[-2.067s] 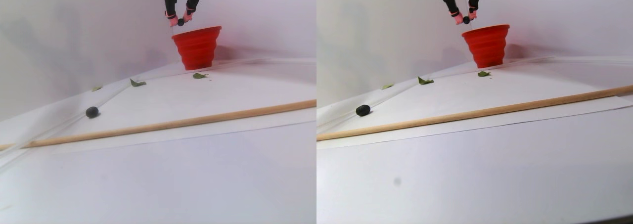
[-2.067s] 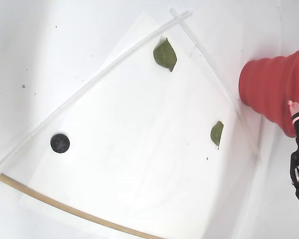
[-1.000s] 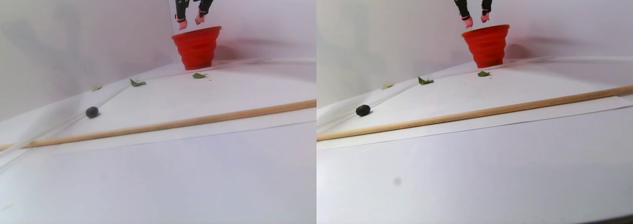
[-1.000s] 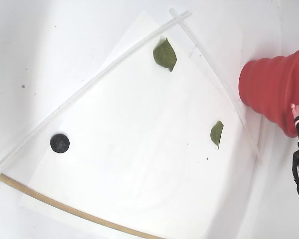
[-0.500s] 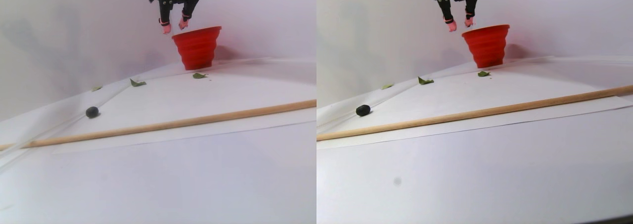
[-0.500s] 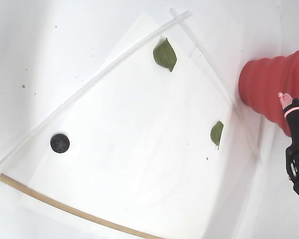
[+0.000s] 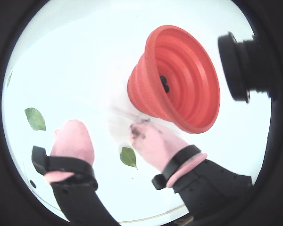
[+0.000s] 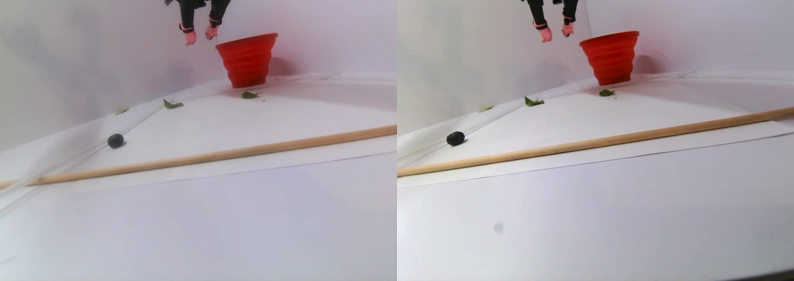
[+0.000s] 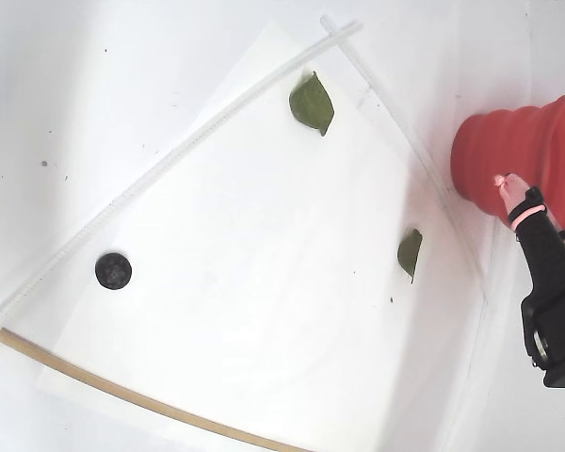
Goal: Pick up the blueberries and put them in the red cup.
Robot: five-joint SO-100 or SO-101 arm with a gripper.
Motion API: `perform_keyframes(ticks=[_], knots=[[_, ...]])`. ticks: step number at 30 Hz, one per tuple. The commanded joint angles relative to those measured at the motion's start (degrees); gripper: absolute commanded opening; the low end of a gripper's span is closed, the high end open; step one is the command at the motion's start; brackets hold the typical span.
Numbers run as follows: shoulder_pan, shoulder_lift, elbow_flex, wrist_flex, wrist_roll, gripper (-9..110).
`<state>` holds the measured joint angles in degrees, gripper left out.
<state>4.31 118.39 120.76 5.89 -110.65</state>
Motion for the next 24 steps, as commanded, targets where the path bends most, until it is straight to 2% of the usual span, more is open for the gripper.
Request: perform_keyframes(ticks=[1,10,24], knots=[[-2.1,7.5,-0.4,0.9,-0.8,17],[-4.9,11.5,4.0,7.3,-2.0,17],[-9.6,14.9,12.8,10.3,-6.4,16]])
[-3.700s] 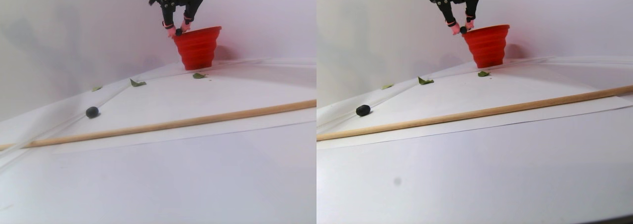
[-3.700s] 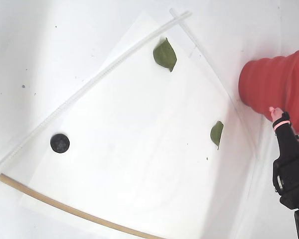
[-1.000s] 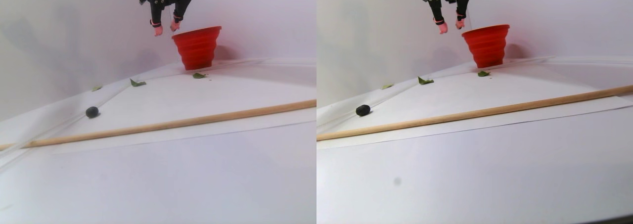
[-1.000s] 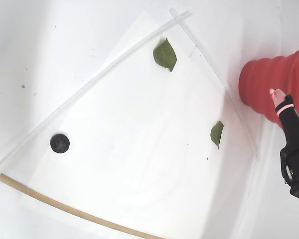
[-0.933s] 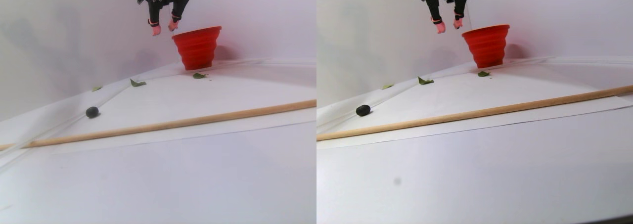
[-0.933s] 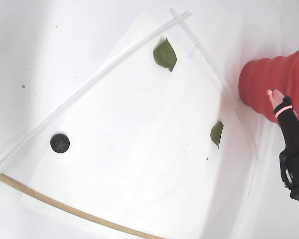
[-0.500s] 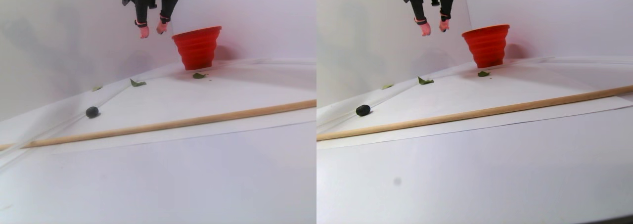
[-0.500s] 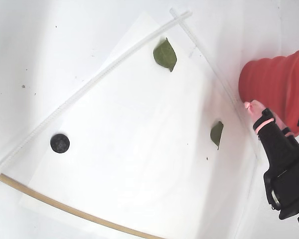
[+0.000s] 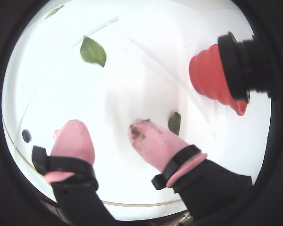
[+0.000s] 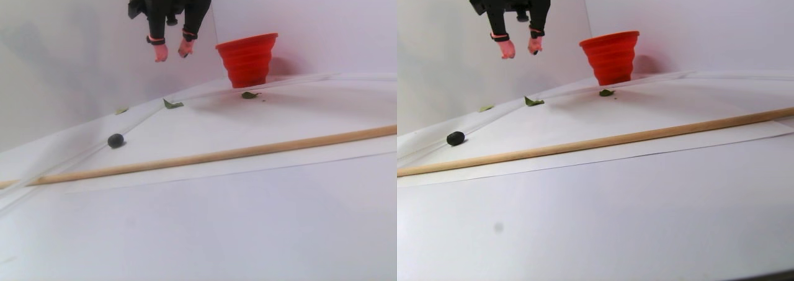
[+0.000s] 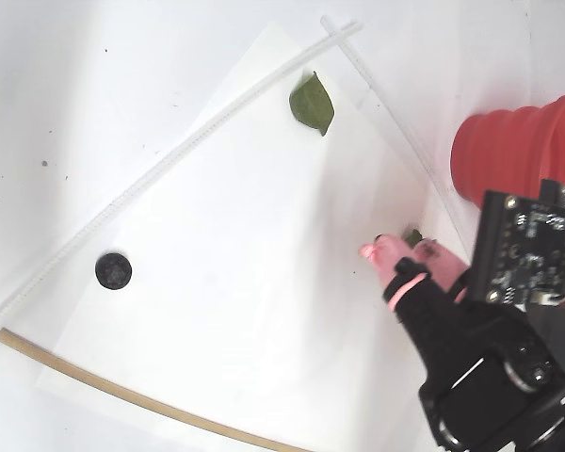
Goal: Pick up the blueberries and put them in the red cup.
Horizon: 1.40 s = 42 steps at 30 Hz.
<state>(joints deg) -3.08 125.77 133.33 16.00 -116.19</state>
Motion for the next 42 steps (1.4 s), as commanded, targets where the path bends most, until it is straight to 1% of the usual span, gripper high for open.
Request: perform_keyframes(ticks=[1,16,25,36,42], knots=[[-2.5,7.8,1.0,0.3,-1.0,16],[-6.2,12.3,10.7,1.2,-4.0,16],[-9.4,9.5,12.0,1.2,-4.7,16],[-12.9,5.4,14.5,-2.4,-5.1,16],[-13.9,0.8,15.6,-6.8,-5.7,16]])
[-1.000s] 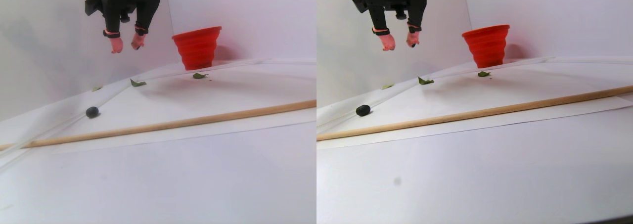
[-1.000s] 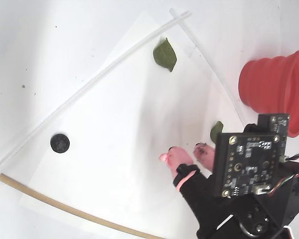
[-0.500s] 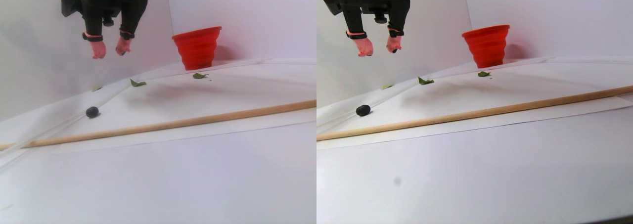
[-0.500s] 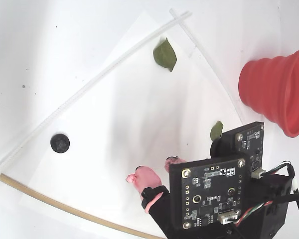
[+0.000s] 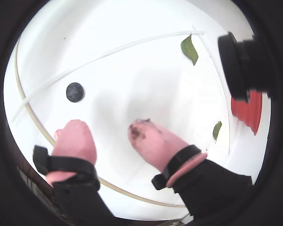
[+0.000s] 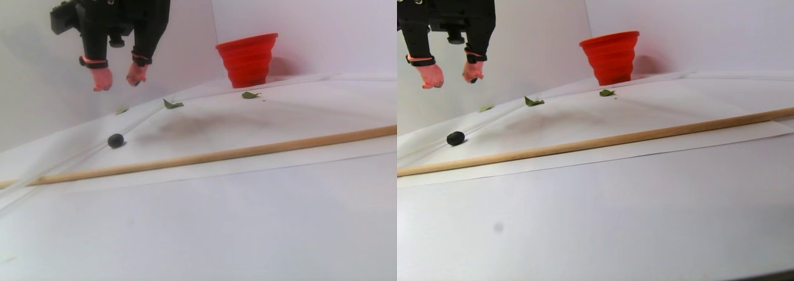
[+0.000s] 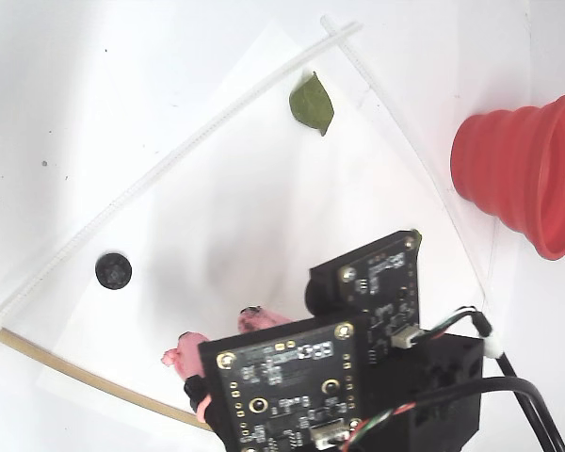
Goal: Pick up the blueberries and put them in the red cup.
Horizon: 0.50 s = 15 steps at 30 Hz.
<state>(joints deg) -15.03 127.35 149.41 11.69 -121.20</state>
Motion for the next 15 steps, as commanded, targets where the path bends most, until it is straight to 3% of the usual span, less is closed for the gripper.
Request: perform_keyframes(ticks=[1,15], knots=[[-1.9,-1.4,-0.5,-2.9,-0.9,16],[-3.1,-7.8,0.3,-9.0,-1.7,16]])
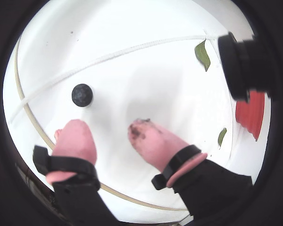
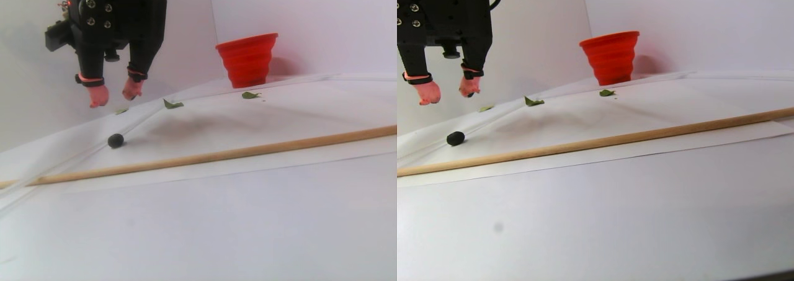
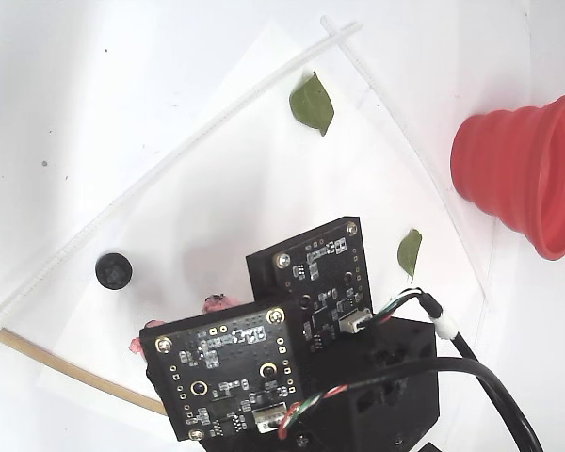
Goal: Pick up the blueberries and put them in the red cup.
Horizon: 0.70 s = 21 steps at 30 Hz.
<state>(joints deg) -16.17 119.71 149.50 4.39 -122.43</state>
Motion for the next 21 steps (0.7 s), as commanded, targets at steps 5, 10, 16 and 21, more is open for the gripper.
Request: perform_keyframes(ticks=[5,10,16,21], knots=[[-1.9,-3.6,0.4,-4.7,-1.1,16],[-1.4,-8.9,-0.6,-8.7,-1.8,16],[-1.4,-12.0,-2.2,-11.2,-1.9,16],[-1.3,-14.3,-3.3,-13.4,-2.2,16]])
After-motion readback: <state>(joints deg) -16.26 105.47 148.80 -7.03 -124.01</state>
